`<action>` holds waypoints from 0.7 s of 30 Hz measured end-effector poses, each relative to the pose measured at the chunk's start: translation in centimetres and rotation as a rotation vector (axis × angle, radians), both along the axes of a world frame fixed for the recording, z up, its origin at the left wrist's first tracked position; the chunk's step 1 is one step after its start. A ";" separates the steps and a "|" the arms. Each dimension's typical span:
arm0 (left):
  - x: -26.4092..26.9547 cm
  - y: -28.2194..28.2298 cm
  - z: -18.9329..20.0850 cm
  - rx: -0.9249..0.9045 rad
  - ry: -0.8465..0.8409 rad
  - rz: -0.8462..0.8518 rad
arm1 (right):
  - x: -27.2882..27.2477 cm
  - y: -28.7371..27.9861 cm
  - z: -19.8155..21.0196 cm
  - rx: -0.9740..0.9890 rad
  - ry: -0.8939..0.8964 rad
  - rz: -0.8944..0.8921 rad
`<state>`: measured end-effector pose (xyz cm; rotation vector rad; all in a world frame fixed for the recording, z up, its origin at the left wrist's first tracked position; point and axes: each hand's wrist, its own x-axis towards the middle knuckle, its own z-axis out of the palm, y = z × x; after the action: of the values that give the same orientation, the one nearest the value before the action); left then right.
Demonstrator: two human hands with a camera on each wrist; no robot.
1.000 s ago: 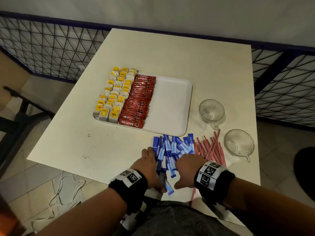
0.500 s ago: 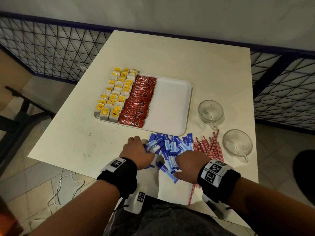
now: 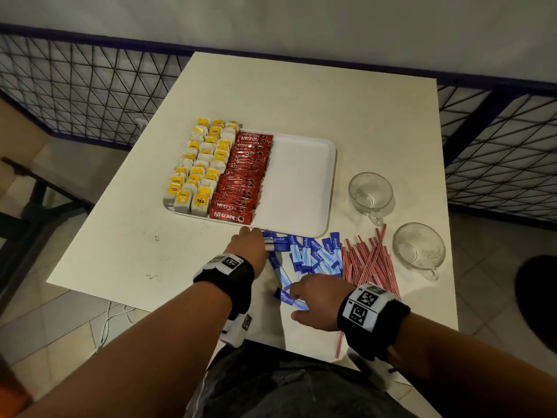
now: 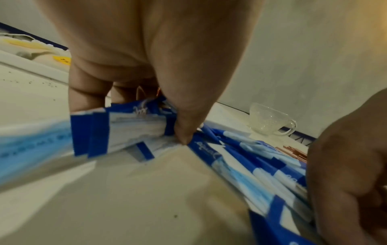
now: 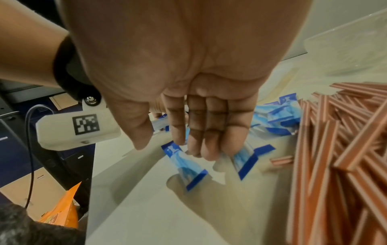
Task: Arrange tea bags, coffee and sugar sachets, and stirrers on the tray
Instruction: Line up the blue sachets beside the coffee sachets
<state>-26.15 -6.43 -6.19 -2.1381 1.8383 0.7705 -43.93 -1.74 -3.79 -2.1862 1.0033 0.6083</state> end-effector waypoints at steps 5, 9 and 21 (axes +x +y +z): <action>-0.3 0.0 -0.1 0.025 -0.048 -0.069 | 0.3 0.0 0.1 -0.076 -0.047 -0.058; 0.3 -0.6 -0.1 0.041 -0.079 -0.132 | 0.3 -0.8 0.4 -0.195 -0.066 -0.168; 4.3 -1.4 1.9 0.110 0.079 -0.144 | 2.3 -4.7 0.6 -0.278 -0.024 -0.415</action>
<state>-21.90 -7.83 -4.25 -1.9106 1.9159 0.9121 -41.63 -6.39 -3.21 -2.1117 1.5502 0.2604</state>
